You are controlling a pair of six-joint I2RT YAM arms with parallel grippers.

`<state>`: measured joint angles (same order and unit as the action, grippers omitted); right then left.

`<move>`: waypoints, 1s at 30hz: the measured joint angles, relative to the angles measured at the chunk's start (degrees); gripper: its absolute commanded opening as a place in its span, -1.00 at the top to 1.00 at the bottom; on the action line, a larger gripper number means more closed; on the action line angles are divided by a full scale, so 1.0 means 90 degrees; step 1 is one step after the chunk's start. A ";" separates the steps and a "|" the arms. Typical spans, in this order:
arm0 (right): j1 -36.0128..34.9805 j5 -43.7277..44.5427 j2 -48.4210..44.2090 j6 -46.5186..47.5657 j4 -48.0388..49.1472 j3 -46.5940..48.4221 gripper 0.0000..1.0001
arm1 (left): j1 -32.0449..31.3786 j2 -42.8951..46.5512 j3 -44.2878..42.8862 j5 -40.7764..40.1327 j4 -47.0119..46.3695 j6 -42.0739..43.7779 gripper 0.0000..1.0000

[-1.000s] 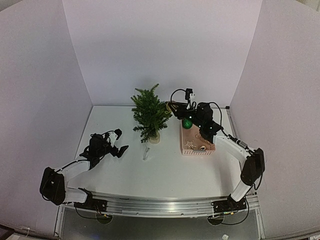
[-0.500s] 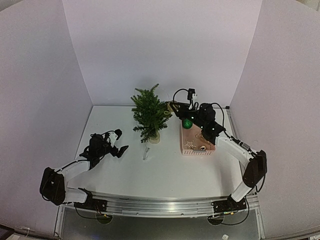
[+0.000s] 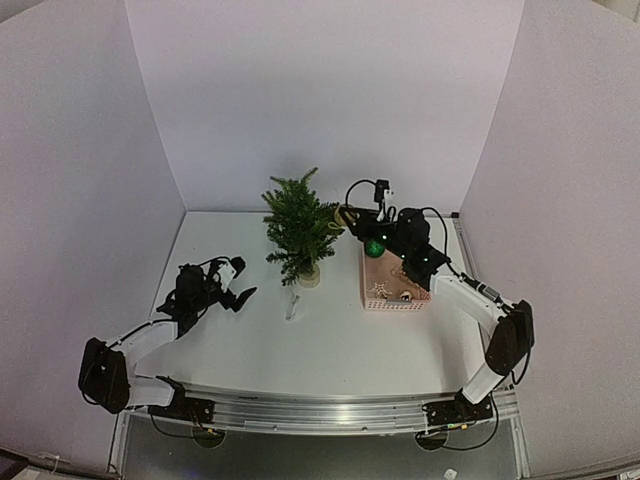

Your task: Decorate the small christmas tree

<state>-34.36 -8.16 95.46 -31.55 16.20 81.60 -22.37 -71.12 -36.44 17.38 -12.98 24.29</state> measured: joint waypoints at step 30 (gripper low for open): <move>-0.0038 0.0002 -0.0002 0.0170 0.0050 -0.0007 1.00 | -0.1761 -0.3175 -0.5334 0.2918 0.0098 0.5917 0.17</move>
<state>-34.70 -8.14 95.44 -30.02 16.64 81.54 -38.22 -99.70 -84.45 43.64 -12.10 77.54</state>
